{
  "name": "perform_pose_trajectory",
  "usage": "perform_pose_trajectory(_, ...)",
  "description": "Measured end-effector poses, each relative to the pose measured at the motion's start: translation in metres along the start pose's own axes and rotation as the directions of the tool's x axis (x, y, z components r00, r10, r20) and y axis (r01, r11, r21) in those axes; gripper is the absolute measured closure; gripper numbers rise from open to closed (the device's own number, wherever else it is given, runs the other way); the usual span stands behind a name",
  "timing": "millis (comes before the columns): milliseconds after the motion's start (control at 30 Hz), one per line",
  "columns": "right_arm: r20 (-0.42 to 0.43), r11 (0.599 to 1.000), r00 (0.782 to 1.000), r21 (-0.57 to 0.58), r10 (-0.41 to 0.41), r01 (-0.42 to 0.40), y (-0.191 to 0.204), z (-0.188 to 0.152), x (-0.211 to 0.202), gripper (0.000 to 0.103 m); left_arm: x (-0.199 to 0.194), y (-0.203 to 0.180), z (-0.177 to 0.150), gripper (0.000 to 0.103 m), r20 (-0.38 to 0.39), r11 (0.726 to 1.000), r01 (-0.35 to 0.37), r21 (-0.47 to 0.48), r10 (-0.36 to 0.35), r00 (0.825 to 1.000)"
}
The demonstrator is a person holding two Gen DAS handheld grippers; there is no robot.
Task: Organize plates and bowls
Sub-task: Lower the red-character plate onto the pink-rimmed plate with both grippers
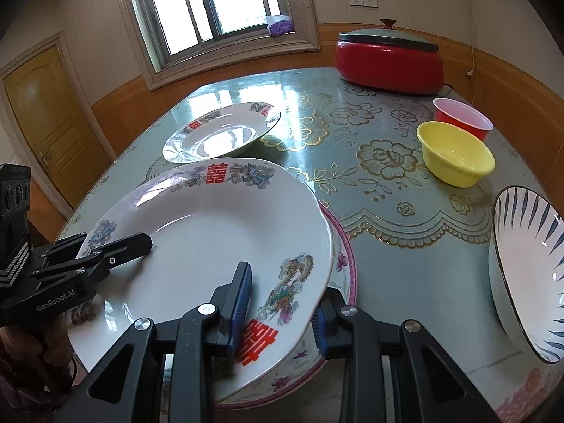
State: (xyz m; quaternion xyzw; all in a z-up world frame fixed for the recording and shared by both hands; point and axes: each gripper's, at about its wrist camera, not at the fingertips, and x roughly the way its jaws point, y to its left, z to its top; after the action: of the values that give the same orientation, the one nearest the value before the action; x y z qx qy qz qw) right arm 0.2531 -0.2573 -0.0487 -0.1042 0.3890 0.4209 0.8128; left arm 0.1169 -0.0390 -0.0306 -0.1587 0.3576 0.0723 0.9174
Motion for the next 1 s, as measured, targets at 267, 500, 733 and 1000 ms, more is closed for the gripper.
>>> perform_pose_trajectory(267, -0.046, 0.998, 0.997, -0.025, 0.057, -0.058, -0.019, -0.002, 0.010, 0.073, 0.009, -0.014, -0.010, 0.073, -0.017, 0.997, -0.067, -0.045, 0.066, 0.998)
perform_pose_trajectory(500, -0.060, 0.994, 0.994, -0.051, 0.089, -0.093, -0.025, -0.003, 0.012, 0.073, 0.016, -0.017, -0.016, 0.070, -0.044, 0.990, -0.109, -0.091, 0.105, 0.994)
perform_pose_trajectory(733, -0.079, 0.990, 0.990, -0.066, 0.117, -0.122, -0.028, 0.000, 0.013, 0.072, 0.016, -0.020, -0.018, 0.069, -0.040, 0.985, -0.127, -0.113, 0.123, 0.992)
perform_pose_trajectory(1000, -0.117, 0.985, 0.982, -0.072, 0.151, -0.160, -0.032, 0.005, 0.014, 0.071, 0.017, -0.021, -0.017, 0.069, -0.046, 0.983, -0.138, -0.118, 0.133, 0.990)
